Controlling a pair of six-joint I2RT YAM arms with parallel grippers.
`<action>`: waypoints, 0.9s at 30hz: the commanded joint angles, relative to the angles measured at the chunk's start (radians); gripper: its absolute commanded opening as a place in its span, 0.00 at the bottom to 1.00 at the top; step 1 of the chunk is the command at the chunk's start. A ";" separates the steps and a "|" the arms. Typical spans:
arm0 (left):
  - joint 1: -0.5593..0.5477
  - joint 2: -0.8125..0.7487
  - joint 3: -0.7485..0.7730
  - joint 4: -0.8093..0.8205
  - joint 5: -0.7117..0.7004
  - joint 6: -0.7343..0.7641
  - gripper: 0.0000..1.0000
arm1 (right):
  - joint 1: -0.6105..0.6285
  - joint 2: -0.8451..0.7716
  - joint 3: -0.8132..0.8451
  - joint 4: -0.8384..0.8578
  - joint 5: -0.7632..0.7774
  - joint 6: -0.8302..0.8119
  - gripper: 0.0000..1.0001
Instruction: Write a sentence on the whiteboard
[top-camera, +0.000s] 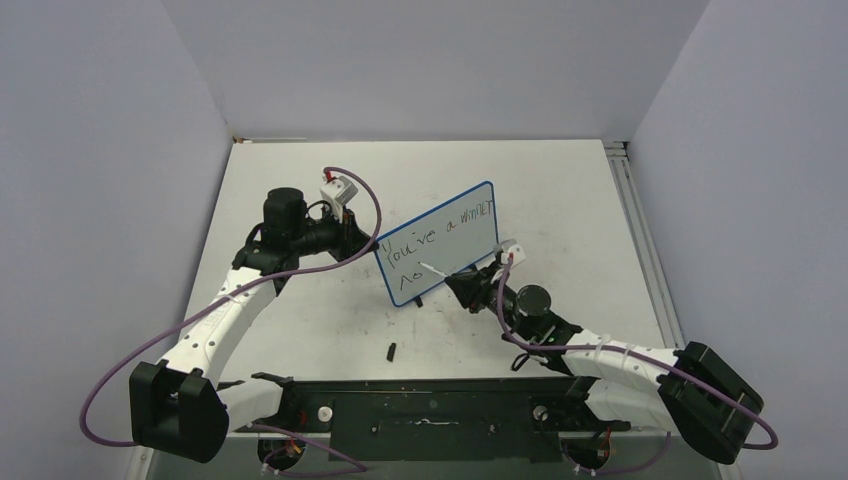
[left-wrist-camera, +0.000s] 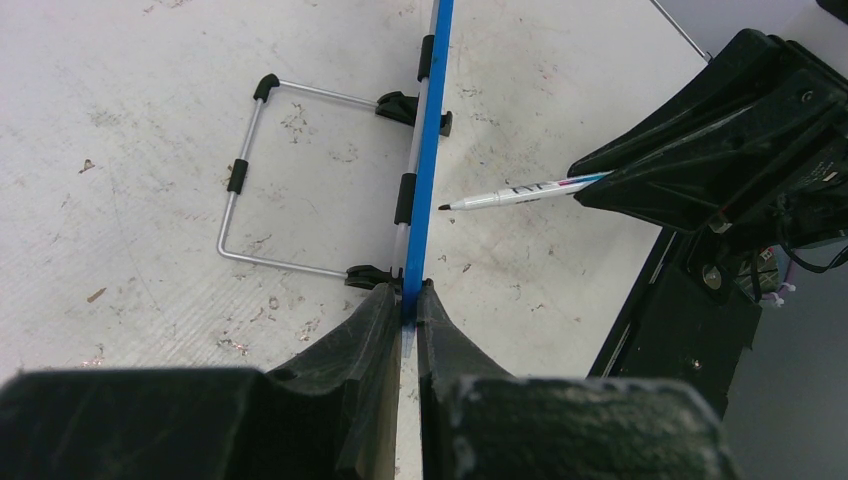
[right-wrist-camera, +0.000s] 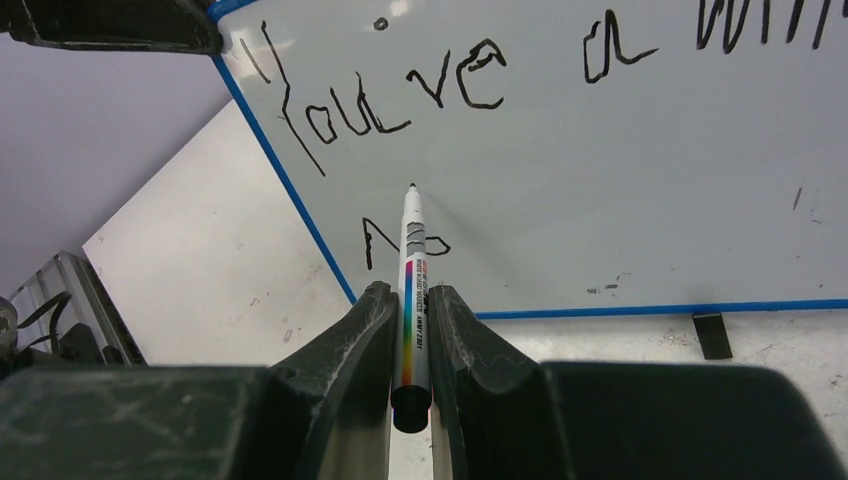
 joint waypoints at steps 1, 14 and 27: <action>-0.006 -0.016 0.000 0.002 0.019 -0.016 0.00 | 0.006 -0.031 -0.002 0.020 0.051 -0.021 0.05; -0.006 -0.015 0.003 0.001 0.019 -0.016 0.00 | 0.005 0.014 -0.009 0.022 0.054 -0.014 0.05; -0.006 -0.016 0.001 0.001 0.020 -0.016 0.00 | 0.005 0.023 -0.060 0.000 0.101 0.004 0.05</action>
